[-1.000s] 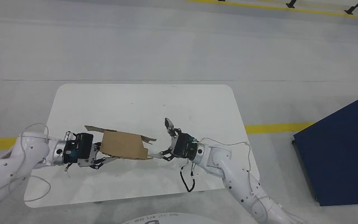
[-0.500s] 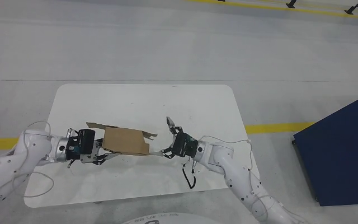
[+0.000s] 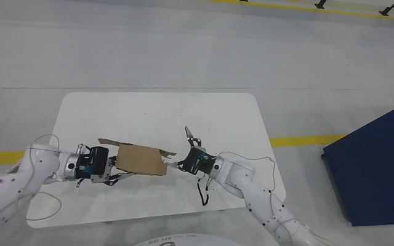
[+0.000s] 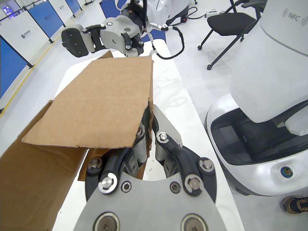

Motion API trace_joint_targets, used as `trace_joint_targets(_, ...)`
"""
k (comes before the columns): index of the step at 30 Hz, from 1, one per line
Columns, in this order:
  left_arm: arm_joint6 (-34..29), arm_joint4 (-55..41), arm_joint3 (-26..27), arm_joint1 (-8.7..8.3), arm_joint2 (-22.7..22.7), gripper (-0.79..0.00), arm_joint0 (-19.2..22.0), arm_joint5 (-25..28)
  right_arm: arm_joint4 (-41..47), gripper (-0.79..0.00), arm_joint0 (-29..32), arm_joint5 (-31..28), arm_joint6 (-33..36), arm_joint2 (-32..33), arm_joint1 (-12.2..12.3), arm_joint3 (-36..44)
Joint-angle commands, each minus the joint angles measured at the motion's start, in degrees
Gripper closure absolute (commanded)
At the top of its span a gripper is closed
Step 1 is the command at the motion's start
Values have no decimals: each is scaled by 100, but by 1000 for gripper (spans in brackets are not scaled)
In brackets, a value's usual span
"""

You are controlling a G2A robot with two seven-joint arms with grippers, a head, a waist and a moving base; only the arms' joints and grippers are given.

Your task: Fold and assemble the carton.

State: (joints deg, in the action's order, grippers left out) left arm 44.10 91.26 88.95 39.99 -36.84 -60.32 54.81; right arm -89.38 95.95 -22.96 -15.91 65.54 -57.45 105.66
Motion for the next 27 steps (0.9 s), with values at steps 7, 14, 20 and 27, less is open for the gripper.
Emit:
trace_joint_targets(7,-235,-68,-82,107,47,0,34,28,273,-785,-91,-541,-168,4,4,-87)
trace_joint_targets(14,-191,-74,-231,140,-5,0,19,43,634,-785,-71,-1251,-373,219,60,-103)
trace_joint_targets(20,-338,-75,-226,194,11,0,11,58,790,-785,-63,-1308,-336,297,68,-103)
trace_joint_targets(27,-515,-88,-199,265,38,0,32,111,858,-785,-91,-1229,-250,248,50,-94)
